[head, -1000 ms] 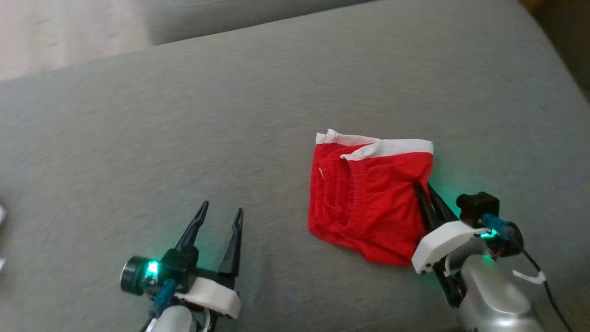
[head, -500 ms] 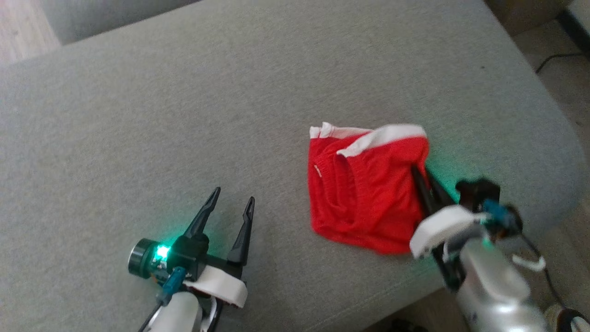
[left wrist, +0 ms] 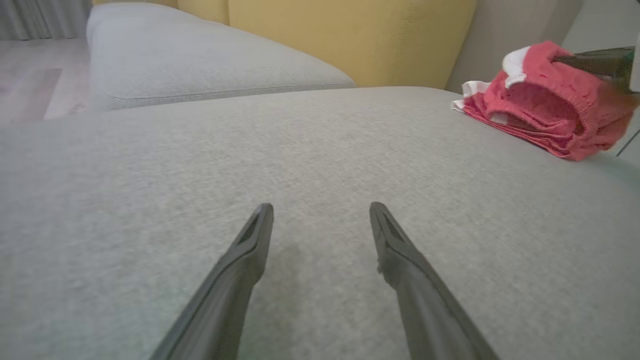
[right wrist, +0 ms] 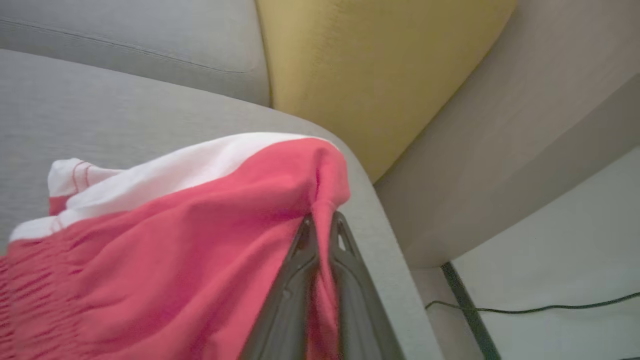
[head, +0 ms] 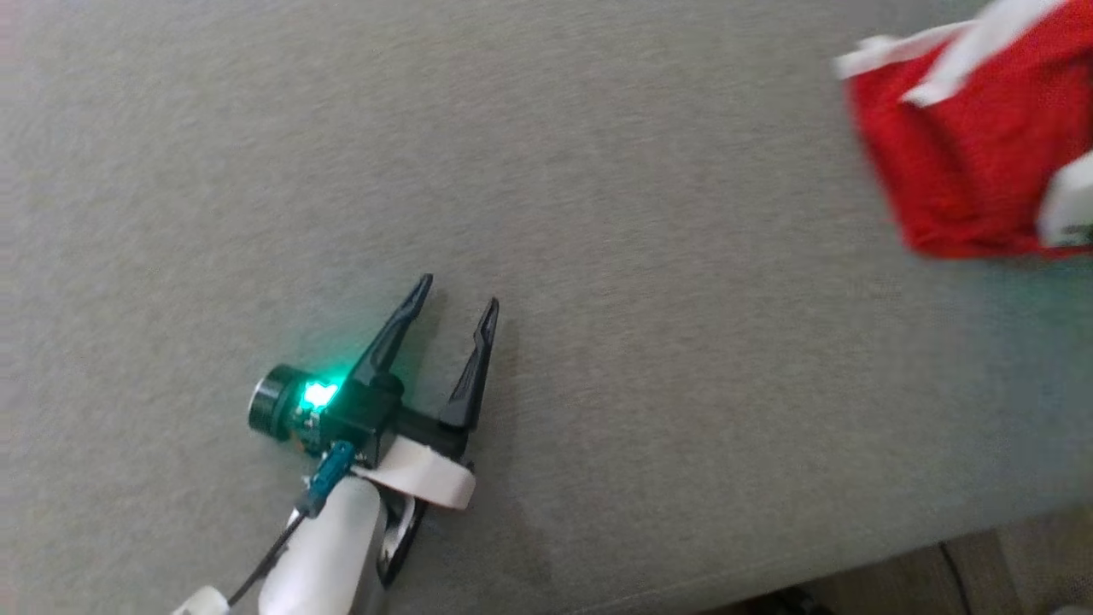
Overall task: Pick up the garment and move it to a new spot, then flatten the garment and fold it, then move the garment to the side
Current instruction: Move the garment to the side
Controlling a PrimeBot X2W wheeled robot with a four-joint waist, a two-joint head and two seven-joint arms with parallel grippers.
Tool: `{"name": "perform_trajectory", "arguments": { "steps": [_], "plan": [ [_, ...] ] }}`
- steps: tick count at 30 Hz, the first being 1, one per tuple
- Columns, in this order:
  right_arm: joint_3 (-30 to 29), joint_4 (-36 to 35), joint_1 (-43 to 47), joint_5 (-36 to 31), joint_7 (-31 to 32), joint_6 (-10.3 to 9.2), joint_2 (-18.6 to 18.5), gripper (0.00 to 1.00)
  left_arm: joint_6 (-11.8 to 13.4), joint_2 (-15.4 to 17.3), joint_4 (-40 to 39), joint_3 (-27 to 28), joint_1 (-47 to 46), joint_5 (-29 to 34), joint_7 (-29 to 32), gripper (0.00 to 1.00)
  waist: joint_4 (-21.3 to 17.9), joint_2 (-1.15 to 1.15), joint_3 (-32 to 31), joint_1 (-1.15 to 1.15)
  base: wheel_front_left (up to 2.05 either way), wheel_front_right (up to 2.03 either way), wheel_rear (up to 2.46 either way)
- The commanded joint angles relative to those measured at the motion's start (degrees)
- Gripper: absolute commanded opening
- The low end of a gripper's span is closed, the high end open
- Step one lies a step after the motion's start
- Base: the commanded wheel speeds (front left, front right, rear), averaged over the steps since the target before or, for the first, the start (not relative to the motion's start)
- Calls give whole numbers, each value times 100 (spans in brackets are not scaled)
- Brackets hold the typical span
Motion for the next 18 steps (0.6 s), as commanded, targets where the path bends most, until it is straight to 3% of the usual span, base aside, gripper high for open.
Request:
{"name": "perform_trajectory", "arguments": {
  "steps": [1, 4, 9, 10, 11, 12, 13, 18],
  "plan": [
    [-79, -89, -91, -117, 21, -5, -193, 0, 43, 146, -3, 267, -105, 37, -21, 100, 313, 0, 237, -1, 0, 0, 0],
    [-769, 6, -272, -595, 146, -5, -575, 0, 86, 141, -78, 313, -148, 38, -21, 100, 501, 0, 315, -1, 0, 0, 0],
    [-1383, -16, -432, -1123, 205, -5, -672, 6, 85, 143, -122, 344, -167, 47, -21, 100, 579, 0, 351, -1, 0, 0, 0],
    [-1493, -29, -457, -1219, 209, -5, -671, 13, 86, 143, -122, 348, -170, 50, -21, 100, 586, 0, 349, -1, 0, 0, 0],
    [-1590, -39, -477, -1317, 210, -5, -665, 42, 89, 142, -121, 351, -173, 53, -21, 100, 591, 0, 346, -1, 0, 0, 0],
    [-1700, -53, -495, -1406, 211, -5, -660, 94, 91, 141, -118, 354, -177, 54, -21, 100, 595, 0, 341, -1, 0, 0, 0],
    [-1821, -70, -511, -1485, 203, -5, -651, 100, 94, 139, -112, 354, -183, 54, -21, 100, 601, 0, 334, -1, 0, 0, 0],
    [-2267, -101, -518, -1780, 0, -5, -461, 100, 130, 125, -98, 371, -171, 33, -21, 100, 635, 0, 214, -1, 0, 0, 0]
  ]
}}
